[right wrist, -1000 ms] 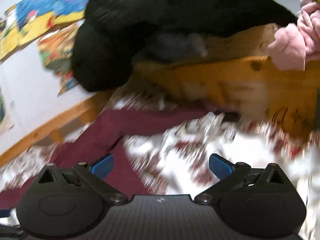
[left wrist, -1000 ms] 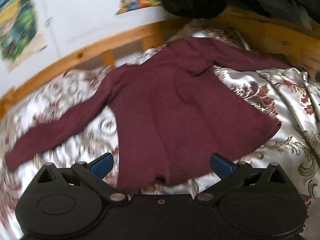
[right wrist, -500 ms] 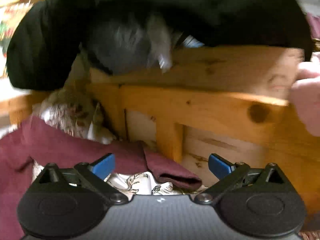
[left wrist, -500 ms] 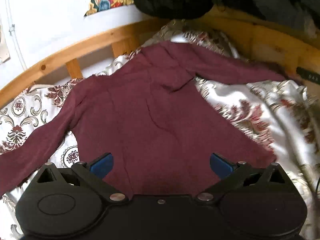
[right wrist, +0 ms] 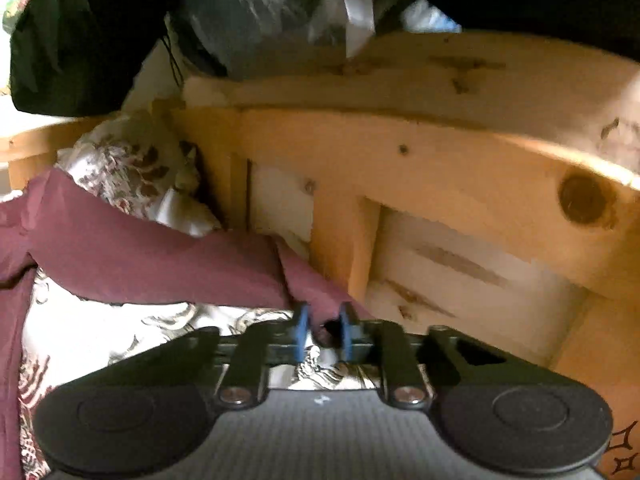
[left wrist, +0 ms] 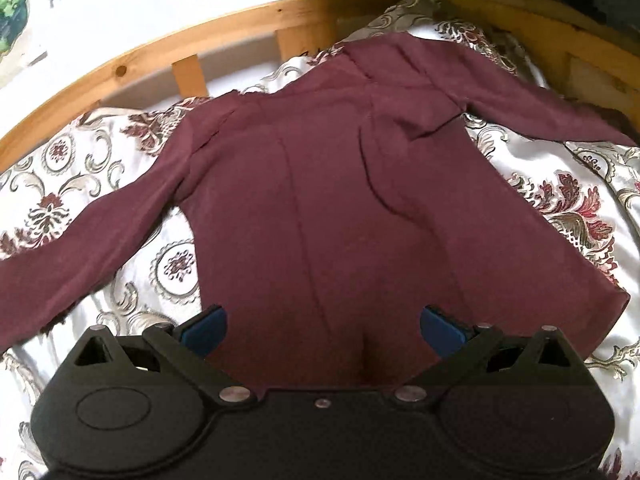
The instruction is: Fold small clothes
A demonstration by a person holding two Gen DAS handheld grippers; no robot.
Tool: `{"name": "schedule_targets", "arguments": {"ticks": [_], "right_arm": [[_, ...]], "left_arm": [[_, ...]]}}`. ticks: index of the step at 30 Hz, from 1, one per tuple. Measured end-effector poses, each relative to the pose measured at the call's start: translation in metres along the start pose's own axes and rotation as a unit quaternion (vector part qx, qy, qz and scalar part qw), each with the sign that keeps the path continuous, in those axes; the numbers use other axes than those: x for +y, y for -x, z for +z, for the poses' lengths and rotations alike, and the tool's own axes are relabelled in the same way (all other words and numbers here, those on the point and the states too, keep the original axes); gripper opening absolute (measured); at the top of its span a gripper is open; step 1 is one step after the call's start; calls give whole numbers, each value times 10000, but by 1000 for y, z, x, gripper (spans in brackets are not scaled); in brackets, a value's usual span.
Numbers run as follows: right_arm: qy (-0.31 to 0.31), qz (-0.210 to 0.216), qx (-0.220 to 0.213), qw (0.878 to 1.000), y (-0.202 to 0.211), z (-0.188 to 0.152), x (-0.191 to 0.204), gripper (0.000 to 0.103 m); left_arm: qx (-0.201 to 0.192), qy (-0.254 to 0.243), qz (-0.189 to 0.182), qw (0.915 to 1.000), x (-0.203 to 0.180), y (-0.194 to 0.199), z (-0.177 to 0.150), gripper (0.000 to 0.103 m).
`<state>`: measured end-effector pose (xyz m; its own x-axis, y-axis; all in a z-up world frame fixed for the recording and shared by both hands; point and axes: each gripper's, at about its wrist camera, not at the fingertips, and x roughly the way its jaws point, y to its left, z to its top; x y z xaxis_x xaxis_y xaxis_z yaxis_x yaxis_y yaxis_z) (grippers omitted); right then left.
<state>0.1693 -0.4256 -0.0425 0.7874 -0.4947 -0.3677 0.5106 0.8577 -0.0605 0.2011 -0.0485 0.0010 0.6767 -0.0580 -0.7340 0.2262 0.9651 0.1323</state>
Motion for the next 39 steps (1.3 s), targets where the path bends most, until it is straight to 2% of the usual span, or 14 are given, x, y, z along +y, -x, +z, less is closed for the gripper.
{"name": "schedule_targets", "arguments": {"ticks": [1,3,7,9,13,17,22,26,30,34,35,37,39], "right_arm": [[2,4,-114,9999,5,2,0,8],[-2,142,-320,9994,20,13,3,7],[-155,839,-816,9930,65,47,11,7],[-285,1301,-882,9872,83,61,17,7],[-509,2301,-928,9674,109,84,38,7],[-457,3274,-874,9397,123,94,88,7],[25,4161,-659,9069,135,83,165,7],[487,4683,-504,8808,139,60,210,7],[848,5025,-241,8601,141,30,239,7],[1069,5230,25,8456,141,4,258,8],[1047,5271,135,8432,141,-2,261,11],[896,5365,353,8384,141,-9,261,26],[821,5464,439,8323,140,-12,261,69]], "left_arm": [[0,18,29,10000,2,2,0,102],[5,65,149,9999,6,6,-2,102],[246,255,530,9980,17,6,-2,102],[275,389,519,9975,24,7,-4,102],[237,538,459,9972,33,10,-3,102],[81,574,505,9970,39,16,-2,102],[94,919,666,9935,54,20,-7,102],[230,1184,802,9895,70,20,-15,102],[433,1299,1048,9850,84,17,-24,102],[576,1497,1287,9786,96,15,-31,102],[603,1538,1339,9771,98,15,-32,102],[616,1581,1429,9751,100,15,-32,102],[576,1584,1477,9746,100,16,-33,102]]}}
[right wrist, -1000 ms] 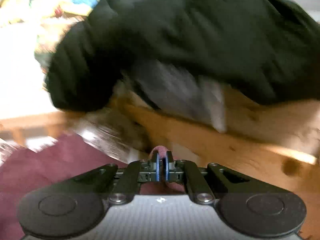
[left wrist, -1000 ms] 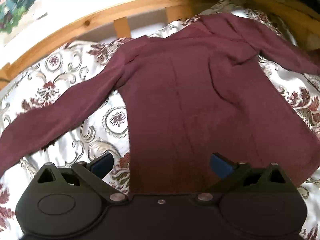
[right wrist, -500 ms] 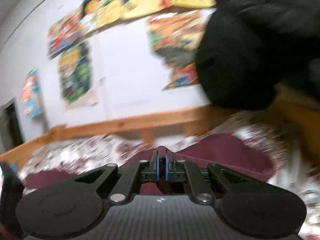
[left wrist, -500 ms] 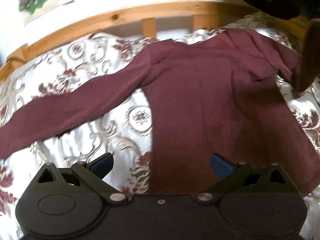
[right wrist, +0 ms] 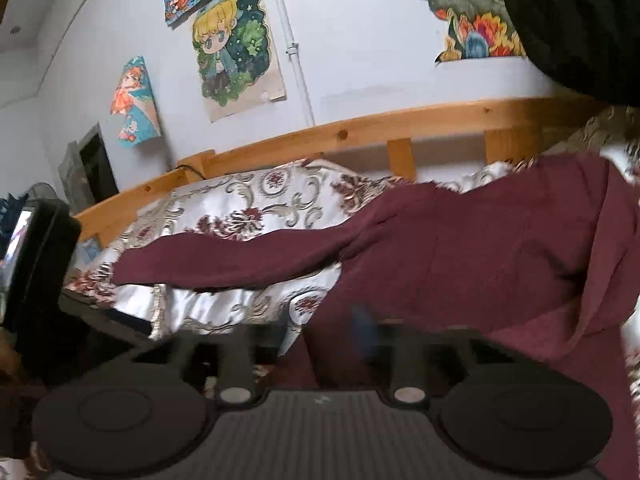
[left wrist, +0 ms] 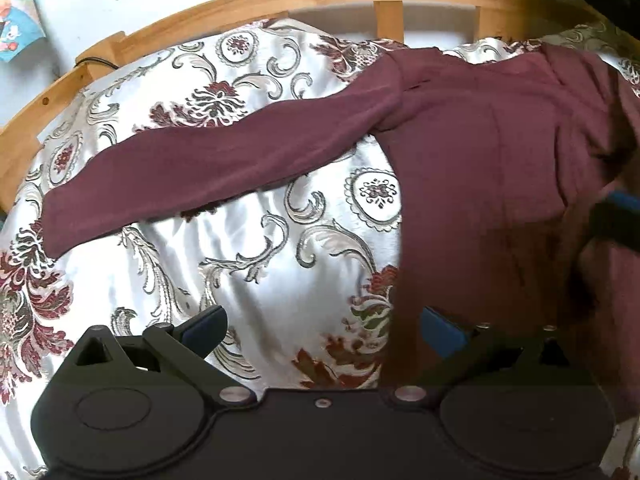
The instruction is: Fold small clothes
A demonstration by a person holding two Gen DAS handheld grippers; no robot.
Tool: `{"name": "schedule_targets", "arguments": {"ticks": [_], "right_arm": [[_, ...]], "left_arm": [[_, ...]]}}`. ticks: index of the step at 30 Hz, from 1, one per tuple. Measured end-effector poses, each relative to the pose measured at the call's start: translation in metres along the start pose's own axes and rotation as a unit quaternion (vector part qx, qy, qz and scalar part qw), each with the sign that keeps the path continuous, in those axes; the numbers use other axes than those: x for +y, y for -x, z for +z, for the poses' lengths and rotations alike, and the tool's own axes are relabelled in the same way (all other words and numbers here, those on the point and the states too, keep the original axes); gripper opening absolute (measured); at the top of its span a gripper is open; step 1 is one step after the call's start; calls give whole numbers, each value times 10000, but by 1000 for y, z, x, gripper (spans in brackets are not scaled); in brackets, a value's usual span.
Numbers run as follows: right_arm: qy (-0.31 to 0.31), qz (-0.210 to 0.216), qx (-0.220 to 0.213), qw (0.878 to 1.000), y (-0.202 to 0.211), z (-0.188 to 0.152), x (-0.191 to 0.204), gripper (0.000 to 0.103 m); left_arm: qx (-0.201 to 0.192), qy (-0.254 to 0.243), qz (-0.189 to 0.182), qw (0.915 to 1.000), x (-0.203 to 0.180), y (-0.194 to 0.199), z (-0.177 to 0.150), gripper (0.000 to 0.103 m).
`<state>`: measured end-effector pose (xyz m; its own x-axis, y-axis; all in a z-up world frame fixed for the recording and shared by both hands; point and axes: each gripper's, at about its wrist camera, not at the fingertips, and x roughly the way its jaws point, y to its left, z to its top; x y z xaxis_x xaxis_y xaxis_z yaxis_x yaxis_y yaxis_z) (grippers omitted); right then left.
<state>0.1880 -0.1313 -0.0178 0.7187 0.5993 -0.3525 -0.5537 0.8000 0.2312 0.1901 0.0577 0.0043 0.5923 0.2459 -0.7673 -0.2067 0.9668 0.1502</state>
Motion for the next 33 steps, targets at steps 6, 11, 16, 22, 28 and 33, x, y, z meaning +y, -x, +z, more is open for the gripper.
{"name": "schedule_targets", "arguments": {"ticks": [6,11,16,22,28,33], "right_arm": [[-392,112,-425,9983,30,1,-25,100],[-720,-1011,-771,9893,54,-1,-80,103],[-1234,-2160,-618,9666,44,-20,-145,103],[-1719,-2446,-1018,9488,18,-28,-195,102],[-1774,-2296,-1213,9493,2,-24,-219,66],[-2124,-2075,-1414,9444,0,-29,-237,48]], "left_arm": [[-523,-72,-529,9972,-3,10,-5,102],[-1091,-931,-1567,9772,-31,21,-14,102],[-1197,-2199,-2044,9463,-76,24,-25,102],[-1313,-2675,-2077,9317,-108,6,-17,84],[-814,-2399,-2822,9253,-107,-17,13,14],[-197,-1119,-3449,9317,-71,-37,26,5]]}}
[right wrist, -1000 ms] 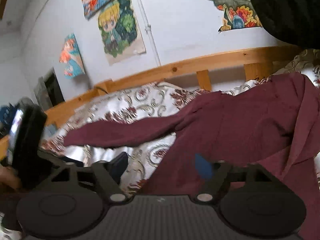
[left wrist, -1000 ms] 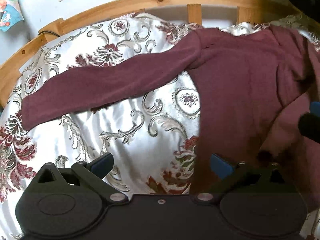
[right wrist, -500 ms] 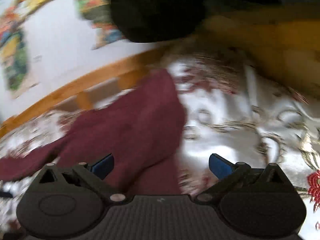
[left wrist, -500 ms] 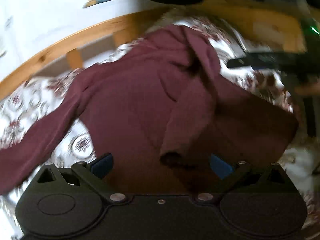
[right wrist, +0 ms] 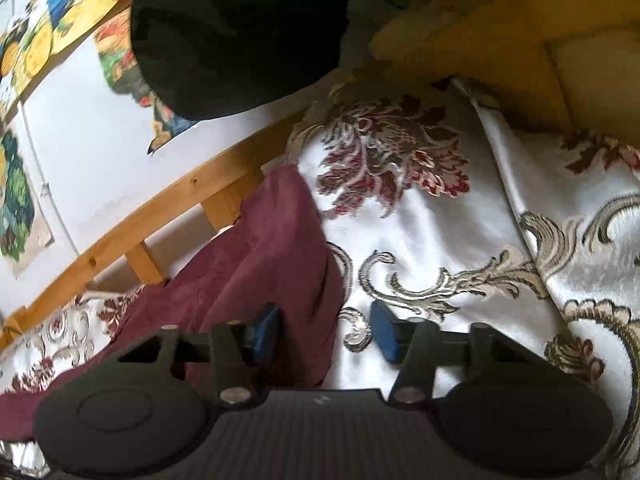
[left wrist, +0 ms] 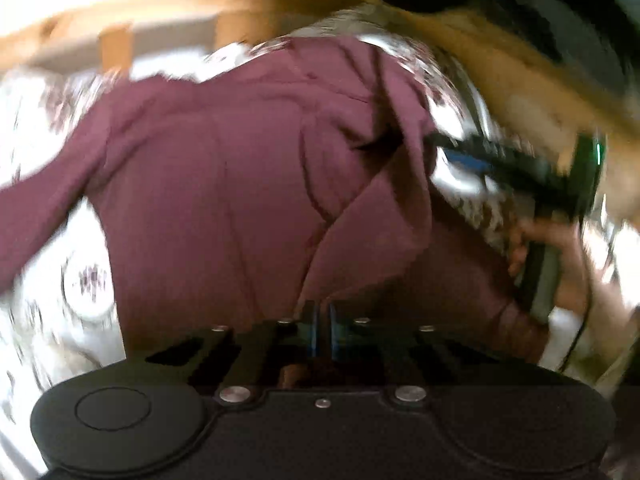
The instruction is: Fold small clothes
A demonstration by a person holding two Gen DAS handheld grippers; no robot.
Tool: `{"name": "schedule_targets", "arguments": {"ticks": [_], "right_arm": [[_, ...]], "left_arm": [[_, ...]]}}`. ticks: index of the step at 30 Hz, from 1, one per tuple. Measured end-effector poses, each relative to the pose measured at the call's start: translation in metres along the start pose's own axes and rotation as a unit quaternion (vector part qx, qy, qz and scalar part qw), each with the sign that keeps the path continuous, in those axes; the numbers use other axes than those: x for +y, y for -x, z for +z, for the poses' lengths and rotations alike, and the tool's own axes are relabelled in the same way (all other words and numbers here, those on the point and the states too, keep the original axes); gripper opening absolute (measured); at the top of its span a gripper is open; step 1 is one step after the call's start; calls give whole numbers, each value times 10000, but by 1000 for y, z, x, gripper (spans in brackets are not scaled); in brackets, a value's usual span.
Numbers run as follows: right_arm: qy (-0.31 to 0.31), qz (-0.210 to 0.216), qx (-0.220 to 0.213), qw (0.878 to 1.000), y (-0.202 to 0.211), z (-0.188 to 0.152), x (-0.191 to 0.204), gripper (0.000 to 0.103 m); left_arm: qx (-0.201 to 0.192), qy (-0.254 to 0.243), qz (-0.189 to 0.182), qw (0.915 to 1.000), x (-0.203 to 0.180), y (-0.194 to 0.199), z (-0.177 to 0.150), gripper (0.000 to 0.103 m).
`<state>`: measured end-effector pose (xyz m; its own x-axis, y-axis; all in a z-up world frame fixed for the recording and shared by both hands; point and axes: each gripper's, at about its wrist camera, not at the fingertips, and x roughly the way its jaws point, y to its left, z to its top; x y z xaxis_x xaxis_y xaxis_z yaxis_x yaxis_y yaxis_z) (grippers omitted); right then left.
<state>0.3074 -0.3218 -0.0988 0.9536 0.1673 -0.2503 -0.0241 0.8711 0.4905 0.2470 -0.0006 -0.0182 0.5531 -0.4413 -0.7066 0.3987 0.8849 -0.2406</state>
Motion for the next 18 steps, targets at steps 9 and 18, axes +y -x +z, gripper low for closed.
{"name": "schedule_targets", "arguments": {"ticks": [9,18], "right_arm": [[-267,365,-28,9990,2,9,0,7],[247,131,44,9996,13,30,22,6]], "left_arm": [[-344,3268,-898,9402,80,37,-14,4],[-114,4306,-1282,8933,107,40,-31,6]]}}
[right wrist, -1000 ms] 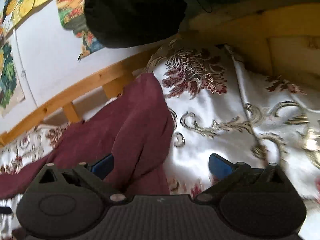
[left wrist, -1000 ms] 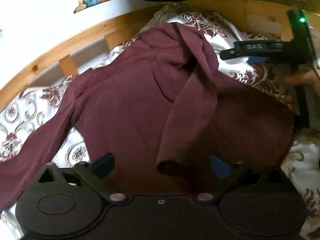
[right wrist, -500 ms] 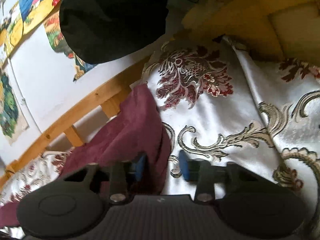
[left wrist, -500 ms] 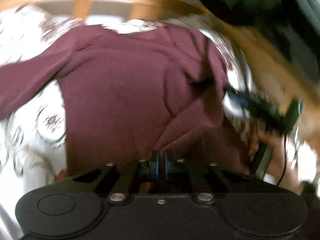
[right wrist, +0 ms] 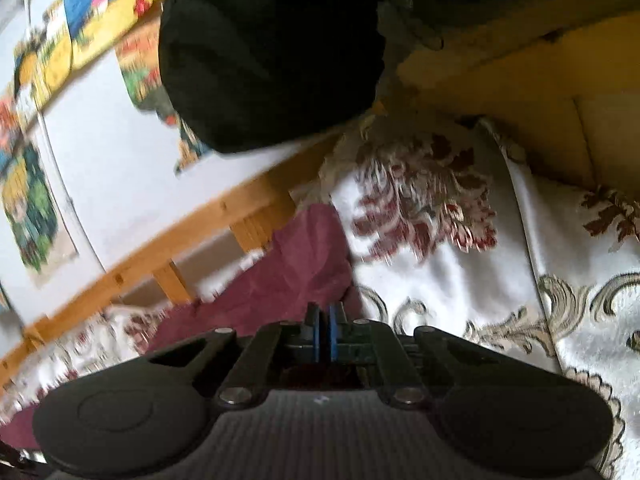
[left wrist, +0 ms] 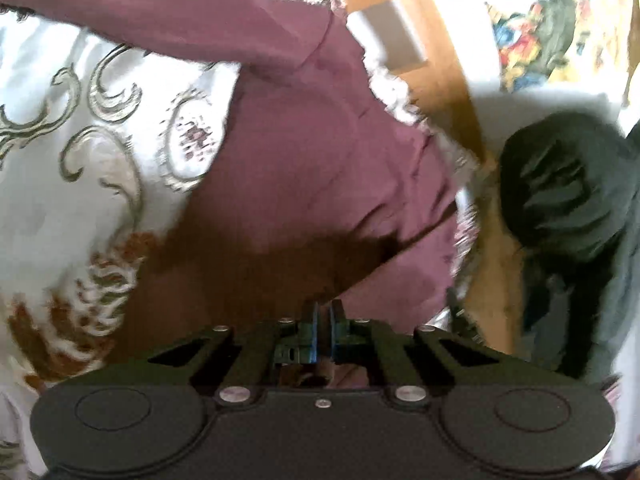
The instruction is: Fold small clothes
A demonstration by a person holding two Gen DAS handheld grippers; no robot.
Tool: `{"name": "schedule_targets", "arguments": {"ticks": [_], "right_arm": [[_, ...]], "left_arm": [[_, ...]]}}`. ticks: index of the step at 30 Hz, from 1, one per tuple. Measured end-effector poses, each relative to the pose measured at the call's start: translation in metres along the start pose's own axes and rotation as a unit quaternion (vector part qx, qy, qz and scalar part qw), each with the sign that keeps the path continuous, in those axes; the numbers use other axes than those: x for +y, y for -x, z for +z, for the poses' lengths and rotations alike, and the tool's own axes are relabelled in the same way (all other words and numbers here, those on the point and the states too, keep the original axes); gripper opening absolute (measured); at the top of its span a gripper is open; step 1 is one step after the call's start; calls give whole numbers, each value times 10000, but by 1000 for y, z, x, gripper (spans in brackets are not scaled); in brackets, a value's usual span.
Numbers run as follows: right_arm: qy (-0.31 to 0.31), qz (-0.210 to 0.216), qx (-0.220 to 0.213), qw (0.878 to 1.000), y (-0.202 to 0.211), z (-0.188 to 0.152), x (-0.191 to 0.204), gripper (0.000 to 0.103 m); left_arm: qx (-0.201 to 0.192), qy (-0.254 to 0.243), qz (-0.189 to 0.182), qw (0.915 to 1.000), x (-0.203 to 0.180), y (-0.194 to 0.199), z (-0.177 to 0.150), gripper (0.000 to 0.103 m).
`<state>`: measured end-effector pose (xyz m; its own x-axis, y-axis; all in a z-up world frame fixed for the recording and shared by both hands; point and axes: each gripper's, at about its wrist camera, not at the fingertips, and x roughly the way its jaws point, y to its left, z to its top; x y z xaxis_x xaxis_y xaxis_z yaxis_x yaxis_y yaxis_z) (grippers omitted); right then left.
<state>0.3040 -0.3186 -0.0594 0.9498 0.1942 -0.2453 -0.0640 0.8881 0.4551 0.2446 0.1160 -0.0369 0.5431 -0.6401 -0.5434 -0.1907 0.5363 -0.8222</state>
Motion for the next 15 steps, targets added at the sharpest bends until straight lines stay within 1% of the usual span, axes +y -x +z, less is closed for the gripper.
{"name": "schedule_targets", "arguments": {"ticks": [2,4,5,6,7,8,9,10,11,12,13,15], "right_arm": [[135,-244,235,9993,-7,-5,0,6],[214,-467,363,9980,-12,-8,0,8],[326,-576,360,9972,-13,-10,2,11],[455,-635,348,9963,-14,-11,4,18],[499,-617,341,9963,-13,-12,6,26],[483,-574,330,9966,-12,-13,6,45],[448,-508,313,9972,-11,-14,6,57],[433,-437,311,9976,-11,-16,6,60],[451,-425,340,9975,-12,-18,7,65],[512,-486,389,9967,-15,-20,8,68],[613,-593,458,9953,-18,-24,9,68],[880,-838,479,9914,-23,-30,13,68]], "left_arm": [[145,-108,260,9995,5,-6,-4,6],[289,-336,505,9977,9,-16,-9,16],[361,-454,610,9964,9,-20,-11,17],[405,-568,694,9952,8,-23,-13,20],[422,-712,796,9934,8,-24,-15,29],[417,-872,917,9911,5,-25,-17,34],[394,-1020,1013,9888,1,-25,-17,43],[355,-1208,1120,9857,-3,-25,-17,51],[305,-1393,1241,9820,-8,-25,-18,55],[247,-1536,1367,9783,-11,-24,-19,64],[181,-1652,1510,9745,-14,-23,-20,72],[116,-1763,1861,9665,-16,-25,-23,74]]}}
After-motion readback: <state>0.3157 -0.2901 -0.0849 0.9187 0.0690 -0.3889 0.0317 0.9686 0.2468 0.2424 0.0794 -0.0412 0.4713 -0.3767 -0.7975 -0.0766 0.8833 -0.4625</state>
